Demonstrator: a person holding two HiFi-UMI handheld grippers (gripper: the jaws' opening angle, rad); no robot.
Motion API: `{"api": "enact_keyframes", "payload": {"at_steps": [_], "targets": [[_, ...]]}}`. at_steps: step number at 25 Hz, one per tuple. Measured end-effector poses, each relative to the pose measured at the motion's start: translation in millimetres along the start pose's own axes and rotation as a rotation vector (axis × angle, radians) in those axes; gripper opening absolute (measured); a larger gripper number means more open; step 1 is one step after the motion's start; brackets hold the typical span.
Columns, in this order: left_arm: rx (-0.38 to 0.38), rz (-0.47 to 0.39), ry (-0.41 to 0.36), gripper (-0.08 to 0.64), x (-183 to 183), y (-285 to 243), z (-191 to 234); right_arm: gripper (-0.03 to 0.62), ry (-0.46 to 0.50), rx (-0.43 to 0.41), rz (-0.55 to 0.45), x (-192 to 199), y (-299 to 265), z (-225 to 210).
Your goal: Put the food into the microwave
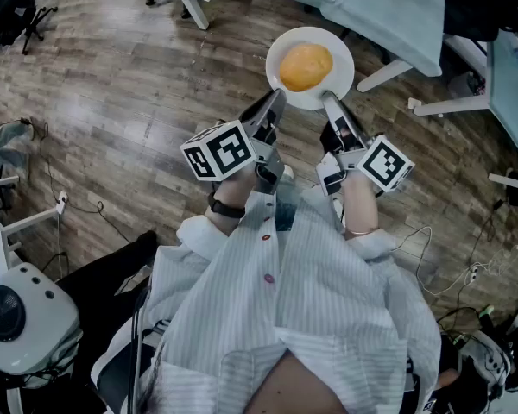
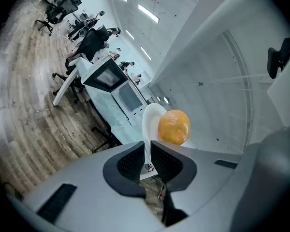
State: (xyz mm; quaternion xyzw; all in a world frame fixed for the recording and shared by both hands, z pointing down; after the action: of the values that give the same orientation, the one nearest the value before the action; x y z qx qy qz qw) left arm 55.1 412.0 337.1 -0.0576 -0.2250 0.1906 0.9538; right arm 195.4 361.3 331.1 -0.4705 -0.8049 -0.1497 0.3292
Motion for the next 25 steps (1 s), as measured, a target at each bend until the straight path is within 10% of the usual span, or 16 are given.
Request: {"api": "enact_keyframes", "payload": {"at_steps": [25], "targets": [[-0.033, -0.036, 0.002, 0.041, 18, -11, 6, 0.044, -0.101, 0.002, 0.050, 9, 6, -35]]}}
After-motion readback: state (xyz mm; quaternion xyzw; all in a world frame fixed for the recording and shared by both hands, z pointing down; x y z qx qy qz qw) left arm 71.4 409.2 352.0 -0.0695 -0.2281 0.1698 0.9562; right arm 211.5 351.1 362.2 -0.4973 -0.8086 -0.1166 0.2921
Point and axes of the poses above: the fingertips, and each gripper's own axes: y backward along the fingers, z to its left, x out of its underside, the point moved 4 cm from there along y, backward along the fingers, and after that the axes turned 9 degrees about y, right-handed, at the moved point
